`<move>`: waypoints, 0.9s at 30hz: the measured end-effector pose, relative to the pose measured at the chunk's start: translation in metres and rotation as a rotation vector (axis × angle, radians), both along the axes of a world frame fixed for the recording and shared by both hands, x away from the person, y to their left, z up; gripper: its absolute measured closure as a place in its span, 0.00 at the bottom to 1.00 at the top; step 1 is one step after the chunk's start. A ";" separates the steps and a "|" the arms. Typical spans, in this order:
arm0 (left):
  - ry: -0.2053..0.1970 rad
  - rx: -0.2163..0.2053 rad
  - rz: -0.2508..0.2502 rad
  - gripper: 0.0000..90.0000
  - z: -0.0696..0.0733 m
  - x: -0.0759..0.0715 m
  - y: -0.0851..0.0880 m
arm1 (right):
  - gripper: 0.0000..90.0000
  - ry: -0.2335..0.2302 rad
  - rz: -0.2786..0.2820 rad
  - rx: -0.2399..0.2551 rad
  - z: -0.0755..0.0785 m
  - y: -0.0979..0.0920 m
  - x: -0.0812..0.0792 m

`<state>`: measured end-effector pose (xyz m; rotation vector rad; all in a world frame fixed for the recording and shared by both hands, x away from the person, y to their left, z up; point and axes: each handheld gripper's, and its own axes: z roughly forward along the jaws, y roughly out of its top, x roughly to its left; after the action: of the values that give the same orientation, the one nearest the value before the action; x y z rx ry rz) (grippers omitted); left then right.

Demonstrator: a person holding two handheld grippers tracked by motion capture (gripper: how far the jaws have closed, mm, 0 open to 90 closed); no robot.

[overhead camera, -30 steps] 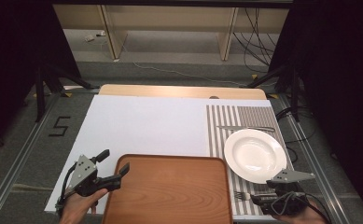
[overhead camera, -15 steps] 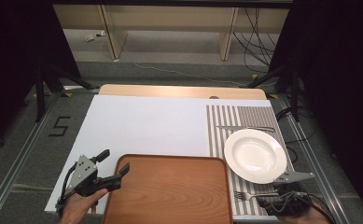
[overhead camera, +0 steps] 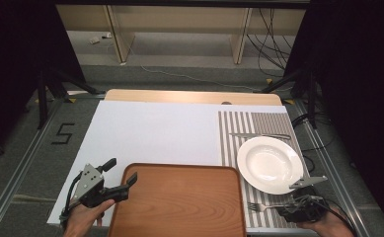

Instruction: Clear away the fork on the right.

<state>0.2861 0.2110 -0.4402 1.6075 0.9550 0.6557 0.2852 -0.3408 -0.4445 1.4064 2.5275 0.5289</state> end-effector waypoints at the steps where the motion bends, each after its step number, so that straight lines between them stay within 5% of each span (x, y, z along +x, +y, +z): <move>1: 0.000 0.000 0.000 0.18 0.000 0.000 0.000 | 0.29 0.000 0.000 0.000 0.000 0.000 0.000; 18: 0.001 -0.008 -0.007 0.18 -0.001 0.001 -0.001 | 0.35 0.053 0.048 -0.052 -0.014 0.005 0.014; 27: 0.000 0.000 0.004 0.18 -0.001 0.000 -0.001 | 0.49 0.094 0.028 -0.071 -0.010 0.009 0.010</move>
<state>0.2865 0.2101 -0.4410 1.6057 0.9583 0.6580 0.2957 -0.3319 -0.4544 1.4042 2.6144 0.3823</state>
